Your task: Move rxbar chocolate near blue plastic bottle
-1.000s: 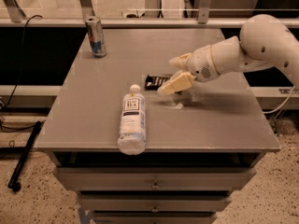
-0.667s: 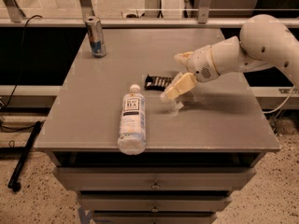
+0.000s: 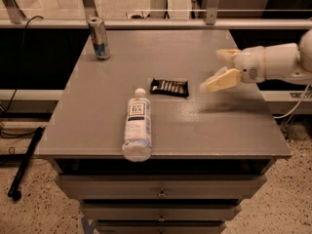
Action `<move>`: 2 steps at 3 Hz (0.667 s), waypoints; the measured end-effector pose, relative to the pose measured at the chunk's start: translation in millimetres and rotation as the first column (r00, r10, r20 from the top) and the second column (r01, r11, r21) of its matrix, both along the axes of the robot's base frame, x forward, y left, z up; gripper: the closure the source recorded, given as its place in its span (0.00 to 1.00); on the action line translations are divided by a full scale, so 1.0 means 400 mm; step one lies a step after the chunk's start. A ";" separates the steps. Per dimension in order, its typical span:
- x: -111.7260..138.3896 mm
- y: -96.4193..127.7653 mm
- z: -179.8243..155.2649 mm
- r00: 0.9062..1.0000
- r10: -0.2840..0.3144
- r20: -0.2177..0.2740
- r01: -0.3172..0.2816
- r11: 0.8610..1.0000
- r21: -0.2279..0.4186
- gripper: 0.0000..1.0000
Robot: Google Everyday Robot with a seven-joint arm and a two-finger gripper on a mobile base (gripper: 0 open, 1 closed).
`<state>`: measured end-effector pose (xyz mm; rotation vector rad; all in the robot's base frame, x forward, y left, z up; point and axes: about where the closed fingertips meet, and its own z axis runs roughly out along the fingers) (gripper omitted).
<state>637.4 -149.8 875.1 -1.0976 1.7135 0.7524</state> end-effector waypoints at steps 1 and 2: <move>0.001 -0.170 0.110 0.990 -0.103 0.096 0.092 0.989 0.114 0.00; 0.002 -0.186 0.131 0.987 -0.115 0.110 0.101 0.987 0.125 0.00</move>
Offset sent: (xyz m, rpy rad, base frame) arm 0.0007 -0.0615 0.0400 0.1006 -0.0930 -0.0889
